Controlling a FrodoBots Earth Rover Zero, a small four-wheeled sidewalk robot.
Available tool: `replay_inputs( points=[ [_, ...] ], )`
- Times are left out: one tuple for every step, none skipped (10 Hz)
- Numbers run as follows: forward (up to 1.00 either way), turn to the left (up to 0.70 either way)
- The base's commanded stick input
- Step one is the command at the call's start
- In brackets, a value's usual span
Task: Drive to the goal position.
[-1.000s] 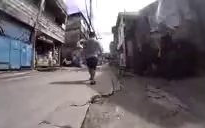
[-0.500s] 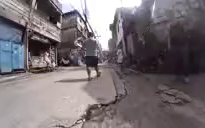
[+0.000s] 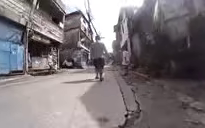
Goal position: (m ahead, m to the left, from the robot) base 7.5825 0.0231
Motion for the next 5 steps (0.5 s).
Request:
replay_inputs(
  points=[
    [1.00,0.00],
    [1.00,0.00],
    [1.00,0.00],
    [1.00,0.00],
    [1.00,0.00]
  ],
)
